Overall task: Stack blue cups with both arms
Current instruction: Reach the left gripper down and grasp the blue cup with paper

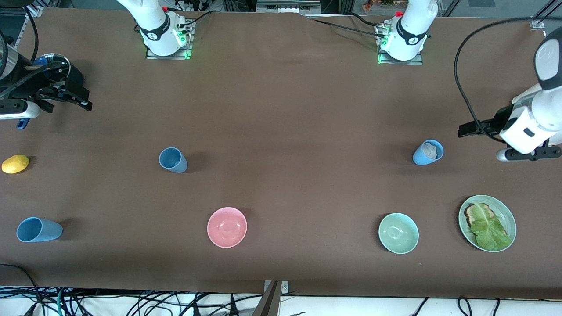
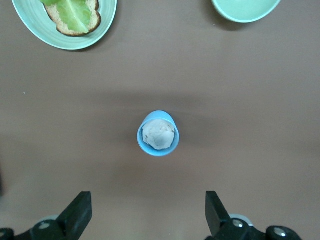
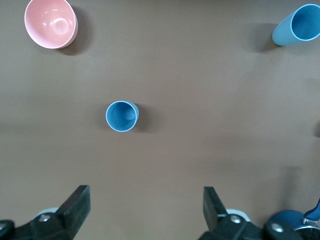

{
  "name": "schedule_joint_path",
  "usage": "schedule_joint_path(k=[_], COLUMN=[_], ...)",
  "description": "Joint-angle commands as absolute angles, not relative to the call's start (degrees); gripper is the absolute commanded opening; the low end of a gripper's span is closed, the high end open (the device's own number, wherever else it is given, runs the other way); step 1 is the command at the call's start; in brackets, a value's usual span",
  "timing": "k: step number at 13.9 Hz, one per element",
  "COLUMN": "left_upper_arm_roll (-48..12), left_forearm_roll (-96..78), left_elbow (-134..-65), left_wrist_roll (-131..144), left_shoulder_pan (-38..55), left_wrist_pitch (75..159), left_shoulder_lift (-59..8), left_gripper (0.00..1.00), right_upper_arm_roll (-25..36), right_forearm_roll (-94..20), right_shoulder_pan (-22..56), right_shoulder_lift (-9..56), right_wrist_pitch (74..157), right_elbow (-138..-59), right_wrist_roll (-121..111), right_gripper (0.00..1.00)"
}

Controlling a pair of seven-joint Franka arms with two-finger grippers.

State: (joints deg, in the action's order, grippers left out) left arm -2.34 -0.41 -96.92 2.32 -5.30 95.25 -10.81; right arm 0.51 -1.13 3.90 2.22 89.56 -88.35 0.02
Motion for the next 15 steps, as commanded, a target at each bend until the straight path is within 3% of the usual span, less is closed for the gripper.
schedule_joint_path(k=[1, 3, 5, 12, 13, 15], left_upper_arm_roll=[-2.6, -2.5, -2.5, -2.5, -2.6, -2.7], left_forearm_roll=[0.5, 0.6, 0.6, 0.6, 0.4, 0.4], left_elbow=[-104.8, -110.3, -111.4, -114.3, -115.5, -115.8], left_wrist_roll=[-0.7, -2.6, -4.6, -8.5, -8.5, -8.5], left_shoulder_pan=[-6.2, -6.2, -6.9, -8.6, -9.7, -10.1], left_wrist_pitch=[103.3, 110.5, 114.1, 118.6, 121.4, 122.3], left_shoulder_lift=[-11.5, -13.3, -16.7, -22.5, -22.5, -22.7], left_gripper=[1.0, 1.0, 1.0, 1.0, 0.87, 0.25], right_upper_arm_roll=[0.5, 0.5, 0.5, 0.3, 0.2, 0.2], right_forearm_roll=[-1.2, -1.2, -1.2, -1.4, -1.4, -1.4], right_shoulder_pan=[3.9, 3.9, 3.9, 4.3, 4.4, 4.2], right_shoulder_lift=[1.8, 1.8, 1.9, 3.3, 3.8, 4.3], right_wrist_pitch=[88.8, 88.8, 88.9, 88.9, 88.9, 88.9], right_elbow=[-87.6, -87.6, -87.6, -87.7, -87.7, -87.9], right_wrist_roll=[0.1, 0.1, 0.3, 0.6, 0.7, -0.3], right_gripper=[1.0, 1.0, 1.0, 1.0, 1.0, 1.0])
